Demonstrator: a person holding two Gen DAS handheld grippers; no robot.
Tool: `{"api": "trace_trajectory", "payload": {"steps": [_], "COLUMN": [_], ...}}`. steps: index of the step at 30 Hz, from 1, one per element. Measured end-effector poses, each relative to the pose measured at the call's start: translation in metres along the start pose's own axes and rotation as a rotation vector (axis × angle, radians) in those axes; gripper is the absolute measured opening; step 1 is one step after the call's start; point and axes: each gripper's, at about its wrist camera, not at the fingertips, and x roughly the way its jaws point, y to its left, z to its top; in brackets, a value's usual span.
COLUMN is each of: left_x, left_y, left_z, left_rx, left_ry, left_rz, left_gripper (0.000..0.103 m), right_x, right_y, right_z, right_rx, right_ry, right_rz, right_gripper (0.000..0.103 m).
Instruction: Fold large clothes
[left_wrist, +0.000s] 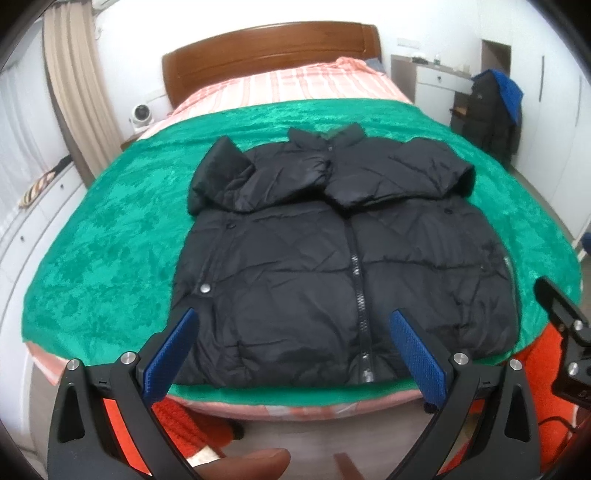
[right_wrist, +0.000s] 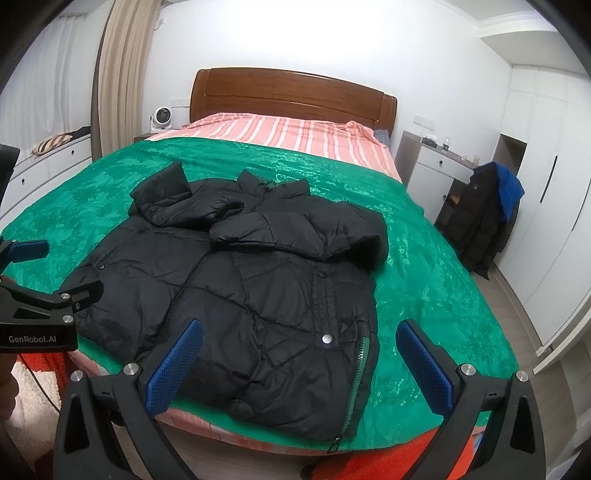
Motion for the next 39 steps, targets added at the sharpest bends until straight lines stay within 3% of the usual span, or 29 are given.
{"api": "trace_trajectory", "payload": {"steps": [7,15,39], "left_x": [-0.005,-0.002,-0.012], "left_y": [-0.007,-0.011,-0.008], "left_z": [0.003,0.002,0.000], "left_rx": [0.006,0.006,0.008], "left_ry": [-0.036,-0.007,-0.038], "left_rz": [-0.042,-0.077,-0.090], "left_gripper": [0.103,0.103,0.103], "right_x": [0.004,0.007,-0.001], "right_y": [0.000,-0.003,0.004], "right_z": [-0.005,-0.009,-0.007], "right_rx": [0.004,0.016,-0.001], "right_ry": [0.009,0.017,-0.020], "right_rz": [0.020,0.032,0.061], "right_gripper": [0.103,0.103,0.103]}}
